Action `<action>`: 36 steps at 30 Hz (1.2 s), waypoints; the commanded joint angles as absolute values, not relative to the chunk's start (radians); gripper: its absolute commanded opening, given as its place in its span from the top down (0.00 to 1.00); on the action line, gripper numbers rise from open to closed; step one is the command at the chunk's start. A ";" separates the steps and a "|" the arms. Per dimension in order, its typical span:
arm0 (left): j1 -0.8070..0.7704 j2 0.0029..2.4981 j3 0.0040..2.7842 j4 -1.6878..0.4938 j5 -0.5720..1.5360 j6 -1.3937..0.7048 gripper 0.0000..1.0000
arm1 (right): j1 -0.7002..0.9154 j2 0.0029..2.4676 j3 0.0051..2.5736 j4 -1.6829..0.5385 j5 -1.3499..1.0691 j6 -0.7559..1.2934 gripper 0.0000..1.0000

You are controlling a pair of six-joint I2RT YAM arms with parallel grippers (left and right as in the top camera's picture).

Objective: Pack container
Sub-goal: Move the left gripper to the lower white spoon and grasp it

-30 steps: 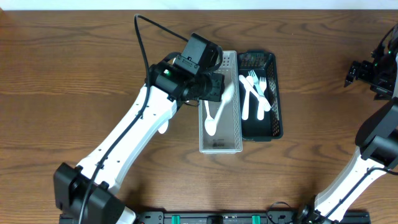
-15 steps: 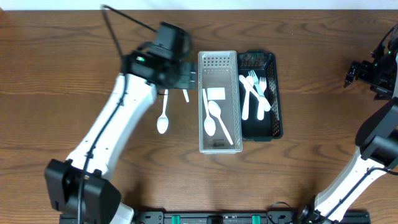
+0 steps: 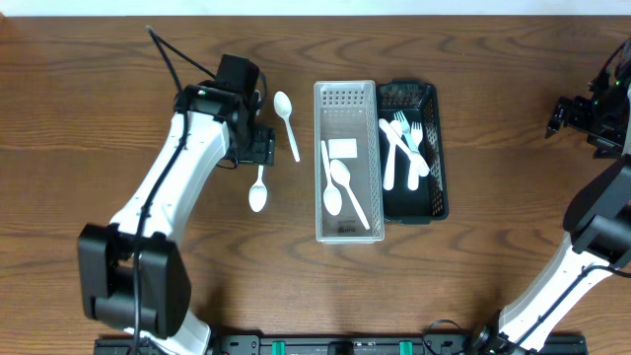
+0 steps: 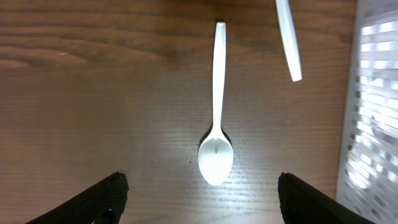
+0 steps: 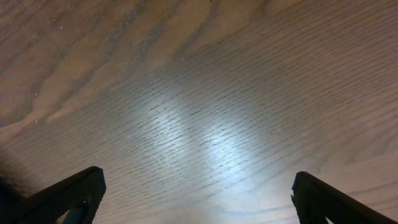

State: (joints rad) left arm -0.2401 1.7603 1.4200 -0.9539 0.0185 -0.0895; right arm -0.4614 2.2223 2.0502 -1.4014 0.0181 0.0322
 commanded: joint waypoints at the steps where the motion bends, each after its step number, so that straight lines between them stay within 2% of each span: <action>1: -0.241 1.815 1.412 -0.940 0.006 -0.059 0.20 | -0.459 2.217 2.050 -1.402 0.018 0.018 0.01; 18: -0.241 2.031 1.411 -0.873 0.015 -0.060 0.20 | -0.459 2.217 2.050 -1.402 0.018 0.018 0.01; 36: -0.241 2.086 1.411 -0.836 0.080 -0.088 0.20 | -0.459 2.217 2.050 -1.402 0.018 0.018 0.01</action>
